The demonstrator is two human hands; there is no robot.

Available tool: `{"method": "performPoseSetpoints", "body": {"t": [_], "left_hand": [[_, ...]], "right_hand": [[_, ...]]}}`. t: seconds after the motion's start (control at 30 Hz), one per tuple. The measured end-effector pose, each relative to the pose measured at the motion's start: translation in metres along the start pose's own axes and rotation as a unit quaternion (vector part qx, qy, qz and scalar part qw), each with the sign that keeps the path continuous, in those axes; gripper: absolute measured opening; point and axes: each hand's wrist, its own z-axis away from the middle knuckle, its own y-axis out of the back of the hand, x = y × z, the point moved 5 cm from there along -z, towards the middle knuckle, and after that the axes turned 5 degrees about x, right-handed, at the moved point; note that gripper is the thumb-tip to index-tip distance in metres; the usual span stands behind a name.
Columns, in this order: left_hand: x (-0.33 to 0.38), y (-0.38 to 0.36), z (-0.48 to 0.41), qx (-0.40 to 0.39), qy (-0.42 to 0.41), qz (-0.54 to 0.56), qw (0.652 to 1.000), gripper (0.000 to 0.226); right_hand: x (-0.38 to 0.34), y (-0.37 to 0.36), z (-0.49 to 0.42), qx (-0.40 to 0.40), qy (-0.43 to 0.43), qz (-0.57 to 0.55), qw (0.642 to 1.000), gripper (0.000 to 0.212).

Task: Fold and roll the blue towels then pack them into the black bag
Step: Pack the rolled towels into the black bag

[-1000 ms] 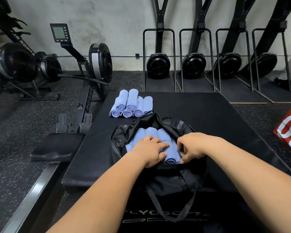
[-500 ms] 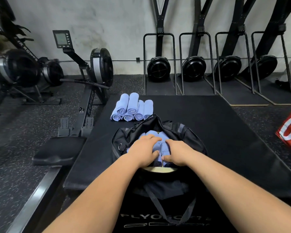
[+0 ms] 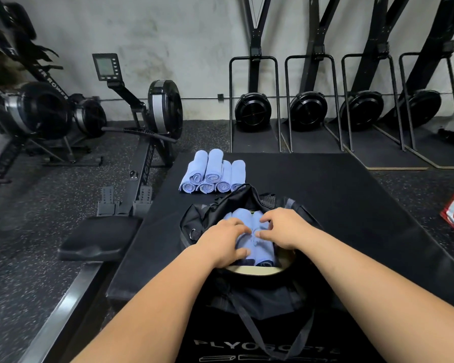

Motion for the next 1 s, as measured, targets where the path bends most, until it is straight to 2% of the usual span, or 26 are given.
{"method": "performPoseSetpoints", "body": {"t": [0.1,0.2,0.3,0.4,0.47,0.53,0.77,1.0], "left_hand": [[-0.001,-0.001,0.001,-0.015,-0.025,-0.040,0.999,0.078],[-0.001,0.001,0.001,0.015,-0.029,-0.025,0.999,0.080],[-0.002,0.013,-0.002,0.104,-0.039,0.019,0.994,0.074],[-0.006,0.027,-0.009,0.234,-0.076,0.001,0.969,0.065],[-0.005,0.034,-0.016,0.284,-0.077,-0.002,0.956,0.067],[-0.004,0.035,-0.025,0.285,-0.057,-0.002,0.957,0.077],[-0.012,-0.016,-0.043,0.187,0.016,-0.019,0.982,0.093],[-0.010,-0.024,-0.042,0.180,0.026,-0.001,0.983,0.097]], "right_hand": [[-0.001,0.021,-0.011,0.059,0.002,-0.062,0.996,0.031],[-0.001,0.031,-0.026,0.101,0.002,-0.112,0.988,0.026],[-0.001,0.037,-0.045,0.140,0.006,-0.128,0.982,0.024],[-0.004,0.044,-0.063,0.158,0.004,-0.121,0.980,0.029],[-0.007,0.047,-0.078,0.161,0.002,-0.115,0.980,0.033],[-0.009,0.047,-0.092,0.160,-0.001,-0.117,0.980,0.035],[-0.008,0.032,-0.146,0.128,-0.023,-0.134,0.982,0.040],[0.003,0.000,-0.203,0.073,-0.033,-0.145,0.986,0.050]]}}
